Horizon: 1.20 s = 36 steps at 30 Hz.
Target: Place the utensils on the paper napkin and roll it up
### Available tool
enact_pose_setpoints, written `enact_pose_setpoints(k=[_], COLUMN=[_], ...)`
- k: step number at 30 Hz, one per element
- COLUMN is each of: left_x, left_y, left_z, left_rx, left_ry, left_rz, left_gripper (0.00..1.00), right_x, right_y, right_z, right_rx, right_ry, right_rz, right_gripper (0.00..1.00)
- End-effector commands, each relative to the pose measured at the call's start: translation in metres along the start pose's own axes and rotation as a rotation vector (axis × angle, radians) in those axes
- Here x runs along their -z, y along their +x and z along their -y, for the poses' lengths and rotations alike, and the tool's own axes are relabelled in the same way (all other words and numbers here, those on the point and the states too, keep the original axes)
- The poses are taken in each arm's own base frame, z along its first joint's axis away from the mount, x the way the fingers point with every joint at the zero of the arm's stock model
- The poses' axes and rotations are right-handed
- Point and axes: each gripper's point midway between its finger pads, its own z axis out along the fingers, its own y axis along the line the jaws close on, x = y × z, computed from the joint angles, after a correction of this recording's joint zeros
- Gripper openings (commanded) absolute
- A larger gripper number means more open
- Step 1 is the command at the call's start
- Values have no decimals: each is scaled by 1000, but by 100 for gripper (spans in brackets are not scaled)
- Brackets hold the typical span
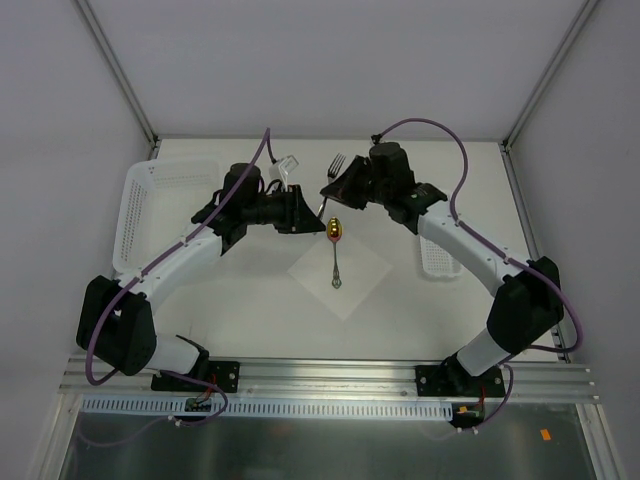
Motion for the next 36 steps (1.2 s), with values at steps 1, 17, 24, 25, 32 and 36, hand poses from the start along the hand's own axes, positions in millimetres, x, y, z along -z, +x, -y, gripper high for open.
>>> enact_pose_setpoints(k=[1, 17, 24, 25, 32, 36], left_x=[11, 85, 86, 86, 85, 84], left_y=[-13, -31, -28, -28, -30, -29], left_z=[12, -51, -61, -63, -65, -67], left_rx=[-56, -145, -108, -107, -98, -96], left_ry=[32, -287, -315, -319, -312, -311], left_rz=[25, -22, -29, -30, -33, -38], left_gripper=[33, 99, 99, 99, 99, 99], right_x=[17, 38, 8, 5, -18, -27], right_y=[-16, 58, 70, 72, 85, 84], right_z=[-3, 158, 163, 164, 172, 178], right_rx=[35, 270, 323, 324, 333, 345], right_ry=[-9, 373, 391, 392, 404, 418], right_rz=[22, -465, -482, -485, -476, -450], right_gripper=[0, 0, 0, 0, 0, 0])
